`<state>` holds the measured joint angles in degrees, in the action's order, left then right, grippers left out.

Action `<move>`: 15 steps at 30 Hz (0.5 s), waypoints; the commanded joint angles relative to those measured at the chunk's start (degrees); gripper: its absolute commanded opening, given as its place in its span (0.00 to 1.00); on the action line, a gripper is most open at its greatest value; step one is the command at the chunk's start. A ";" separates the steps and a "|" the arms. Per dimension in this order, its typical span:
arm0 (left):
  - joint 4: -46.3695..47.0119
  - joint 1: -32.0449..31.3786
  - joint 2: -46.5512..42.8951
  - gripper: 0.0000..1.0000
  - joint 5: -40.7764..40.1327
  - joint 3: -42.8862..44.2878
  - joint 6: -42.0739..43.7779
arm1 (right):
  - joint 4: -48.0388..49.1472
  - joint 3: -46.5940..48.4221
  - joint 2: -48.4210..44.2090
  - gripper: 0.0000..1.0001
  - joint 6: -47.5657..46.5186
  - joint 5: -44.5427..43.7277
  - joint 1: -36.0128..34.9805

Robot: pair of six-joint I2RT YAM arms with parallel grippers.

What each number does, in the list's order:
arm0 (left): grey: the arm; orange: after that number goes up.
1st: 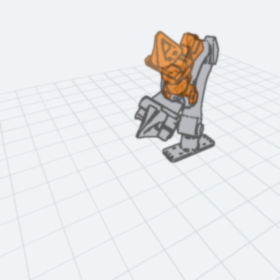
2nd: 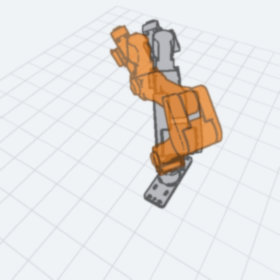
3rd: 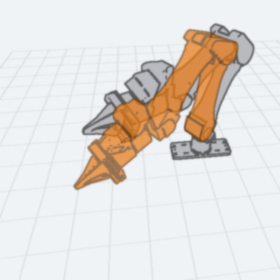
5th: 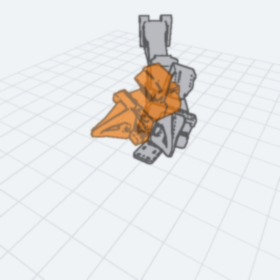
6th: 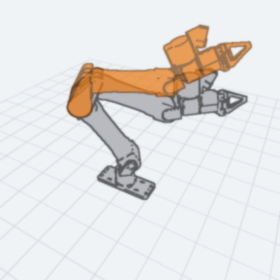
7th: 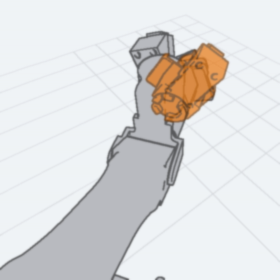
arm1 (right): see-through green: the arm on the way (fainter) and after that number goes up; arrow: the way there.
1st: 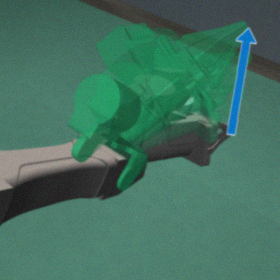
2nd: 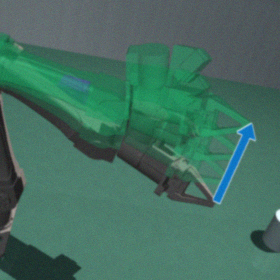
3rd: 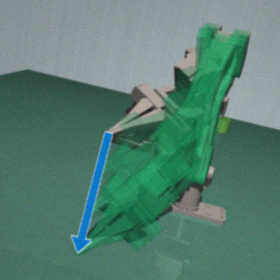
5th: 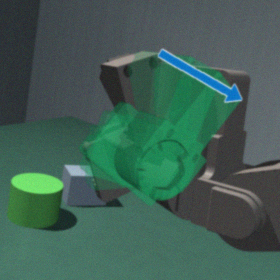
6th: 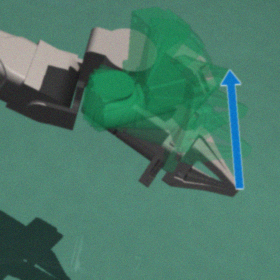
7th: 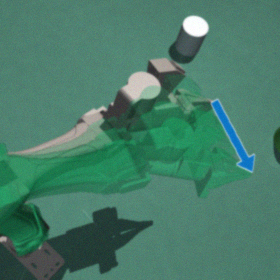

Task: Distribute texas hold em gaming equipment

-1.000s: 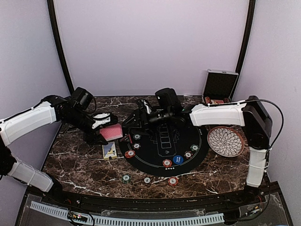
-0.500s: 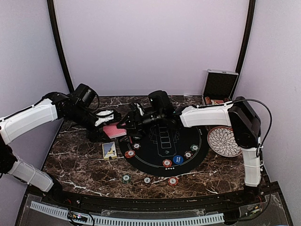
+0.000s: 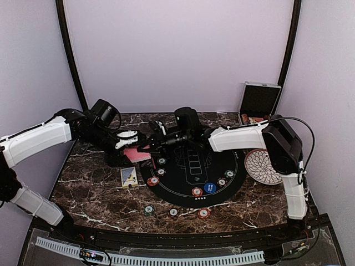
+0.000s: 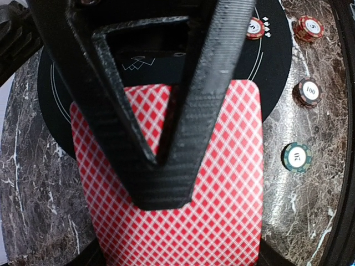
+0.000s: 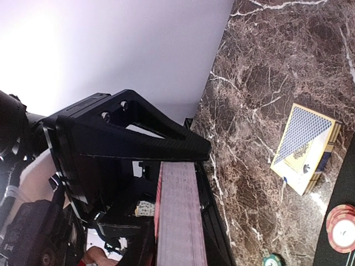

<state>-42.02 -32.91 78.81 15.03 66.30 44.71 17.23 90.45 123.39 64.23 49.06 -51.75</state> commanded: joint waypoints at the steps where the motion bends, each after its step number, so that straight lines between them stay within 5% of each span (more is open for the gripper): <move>1: 2.40 -0.31 -1.50 0.66 -3.49 1.77 0.46 | 8.30 -1.15 0.71 0.14 4.27 1.62 0.44; 2: 2.48 -0.31 -1.88 0.91 -3.68 1.38 0.84 | 8.80 -1.30 0.77 0.13 4.66 1.54 0.48; 4: 2.33 -0.31 -3.01 0.98 -3.03 0.96 1.61 | 9.46 -1.42 0.62 0.12 5.01 1.43 0.51; 15: 8.81 -0.31 -6.47 0.99 2.09 -2.62 3.18 | 10.45 -2.04 -1.04 0.10 5.30 0.35 -0.27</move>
<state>-36.47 -33.12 72.79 14.33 65.39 47.59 22.87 88.82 123.79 69.25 49.28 -51.29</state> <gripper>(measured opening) 0.988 0.142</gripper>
